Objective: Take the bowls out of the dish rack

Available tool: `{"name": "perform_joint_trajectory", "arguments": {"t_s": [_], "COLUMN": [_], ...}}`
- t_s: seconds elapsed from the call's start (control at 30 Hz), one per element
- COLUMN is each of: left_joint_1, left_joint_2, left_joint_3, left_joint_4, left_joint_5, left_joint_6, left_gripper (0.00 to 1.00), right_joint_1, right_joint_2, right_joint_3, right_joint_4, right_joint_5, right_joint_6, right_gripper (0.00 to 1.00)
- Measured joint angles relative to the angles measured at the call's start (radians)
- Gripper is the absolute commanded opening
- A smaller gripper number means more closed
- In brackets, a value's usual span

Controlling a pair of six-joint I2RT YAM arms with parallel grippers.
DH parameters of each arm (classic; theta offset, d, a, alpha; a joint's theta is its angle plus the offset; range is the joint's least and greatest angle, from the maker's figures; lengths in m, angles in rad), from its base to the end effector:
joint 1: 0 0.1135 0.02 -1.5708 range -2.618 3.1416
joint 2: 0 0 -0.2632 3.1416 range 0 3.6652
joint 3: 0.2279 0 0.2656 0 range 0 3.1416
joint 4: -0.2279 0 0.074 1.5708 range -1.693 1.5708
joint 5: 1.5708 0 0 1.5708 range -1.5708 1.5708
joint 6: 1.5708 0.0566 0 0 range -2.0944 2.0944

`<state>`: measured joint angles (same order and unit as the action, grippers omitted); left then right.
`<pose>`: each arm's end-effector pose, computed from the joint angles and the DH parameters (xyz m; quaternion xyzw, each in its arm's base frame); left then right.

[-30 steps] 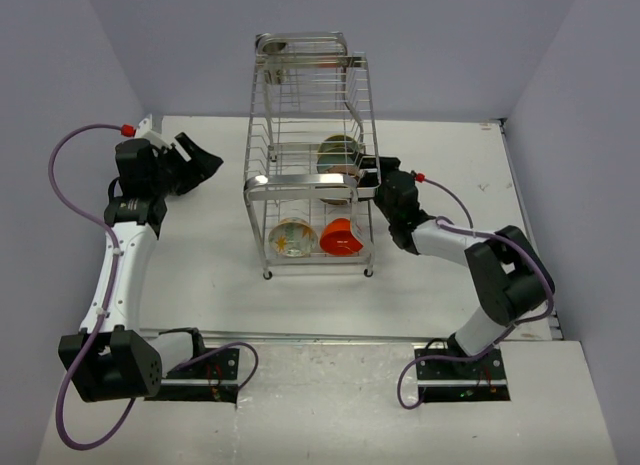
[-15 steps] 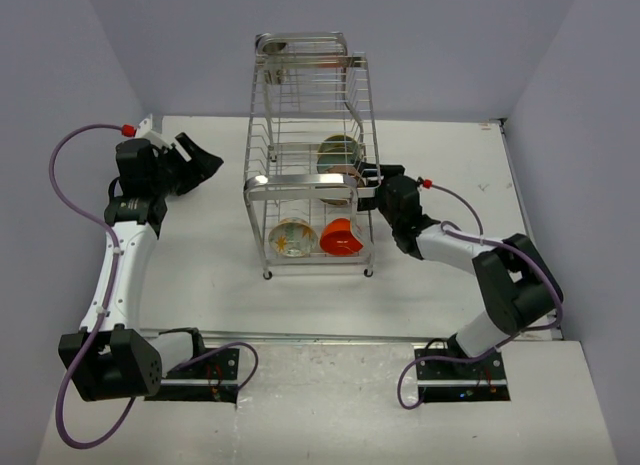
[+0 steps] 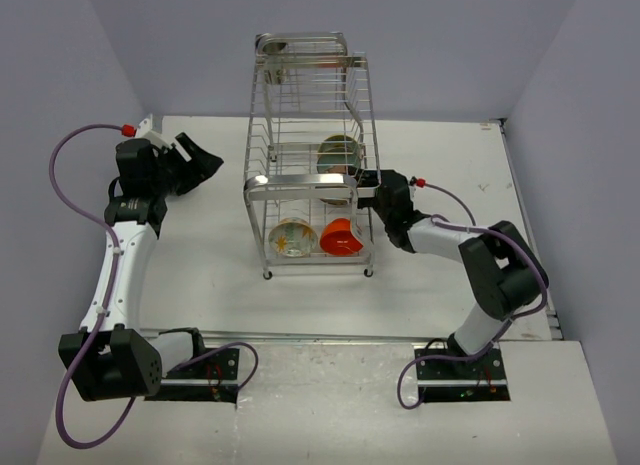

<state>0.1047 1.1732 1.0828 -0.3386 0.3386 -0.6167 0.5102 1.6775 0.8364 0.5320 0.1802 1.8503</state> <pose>0.2974 0.0123 0.3396 -0.2075 0.8082 -0.2720 0.4794 0.3442 0.1810 0.1829 0.5411 0.5974 0.5155 0.2908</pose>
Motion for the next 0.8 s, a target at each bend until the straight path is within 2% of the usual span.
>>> {"name": "perform_joint_trajectory", "arguments": {"t_s": [0.23,0.33,0.37,0.4,0.43,0.5,0.8], "left_joint_1": [0.001,0.001,0.001,0.001,0.001,0.001,0.002], "left_joint_2": [0.0,0.0,0.0,0.0,0.0,0.0,0.0], "left_joint_3": [0.0,0.0,0.0,0.0,0.0,0.0,0.0], "left_joint_4": [0.0,0.0,0.0,0.0,0.0,0.0,0.0], "left_joint_5": [0.007,0.007,0.007,0.008,0.008,0.008,0.01], "left_joint_6": [0.0,0.0,0.0,0.0,0.0,0.0,0.0], "left_gripper": [0.73,0.73,0.73,0.73,0.73,0.73,0.72], "right_joint_1": [0.0,0.001,0.002,0.004,0.005,0.014,0.024], "right_joint_2": [0.053,0.075,0.082,0.09,0.098,0.105,0.108], "right_joint_3": [0.09,0.118,0.125,0.131,0.136,0.141,0.159], "right_joint_4": [-0.013,-0.025,-0.03,-0.038,-0.047,-0.028,-0.034], "right_joint_5": [0.012,0.011,0.011,0.011,0.01,0.002,0.012], "right_joint_6": [-0.002,-0.004,-0.005,-0.006,-0.01,0.015,-0.053], "right_gripper": [0.47,0.42,0.37,0.23,0.13,0.0,0.0]}}
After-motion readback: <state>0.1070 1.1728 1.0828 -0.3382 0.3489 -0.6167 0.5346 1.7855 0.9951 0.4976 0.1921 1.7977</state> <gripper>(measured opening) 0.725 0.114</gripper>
